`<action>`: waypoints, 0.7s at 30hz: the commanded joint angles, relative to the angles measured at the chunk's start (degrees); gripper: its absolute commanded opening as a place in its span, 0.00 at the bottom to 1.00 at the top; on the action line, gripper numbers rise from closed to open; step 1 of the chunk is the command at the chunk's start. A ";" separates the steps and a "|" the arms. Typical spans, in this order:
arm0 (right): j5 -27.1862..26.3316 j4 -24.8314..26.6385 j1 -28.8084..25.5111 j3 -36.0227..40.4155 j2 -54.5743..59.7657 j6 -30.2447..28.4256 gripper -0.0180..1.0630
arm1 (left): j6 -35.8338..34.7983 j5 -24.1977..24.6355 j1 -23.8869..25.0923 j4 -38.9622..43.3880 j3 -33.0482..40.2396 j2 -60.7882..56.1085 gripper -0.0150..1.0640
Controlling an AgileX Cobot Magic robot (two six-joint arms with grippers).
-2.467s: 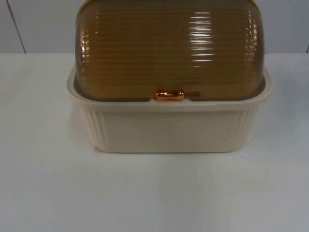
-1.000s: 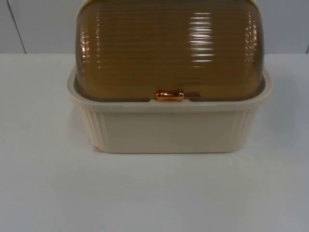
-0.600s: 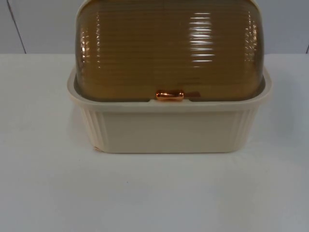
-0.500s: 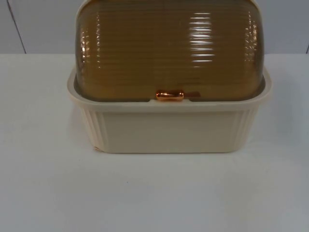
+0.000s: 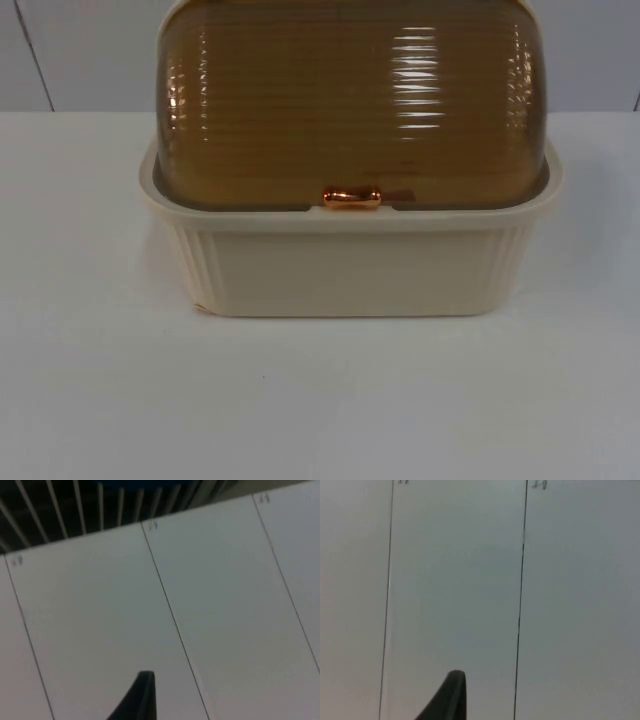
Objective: Open the box lid with the left hand, place the block into the box with the right hand, then close the box lid with the left hand.
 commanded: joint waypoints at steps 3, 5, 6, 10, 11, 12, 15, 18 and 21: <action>0.53 -0.57 -0.24 0.22 -1.35 -1.37 0.98 | 0.06 0.38 -0.18 1.38 0.19 -2.23 0.98; 1.50 -0.47 -0.24 0.22 -1.35 -1.99 0.98 | -2.06 -0.52 -0.18 3.36 0.22 -3.44 0.98; 2.14 -0.47 -0.24 0.22 -1.35 -1.99 0.98 | -4.97 -1.32 -0.18 6.03 0.48 -4.42 0.98; 3.00 -0.18 -0.24 0.22 -1.35 -1.99 0.98 | -7.60 -0.67 1.98 13.76 4.57 -6.93 0.98; 3.00 -0.18 -0.24 0.22 -1.35 -1.99 0.98 | -7.60 -0.67 1.98 13.76 4.57 -6.93 0.98; 2.61 -0.18 -0.24 0.22 -1.35 -1.99 0.98 | -7.72 -0.67 2.15 13.87 5.64 -6.93 0.98; 2.63 -0.44 -0.24 0.22 -1.35 -2.16 0.98 | -5.50 -0.78 1.79 9.68 11.13 -6.93 0.98; 3.07 -1.31 -0.24 0.68 -1.35 -2.60 0.98 | -7.31 -2.31 1.11 9.47 14.73 -6.93 0.98; 4.22 -2.45 -0.24 3.44 -1.35 -1.43 0.98 | -11.10 -1.67 0.59 9.68 19.65 -6.93 0.98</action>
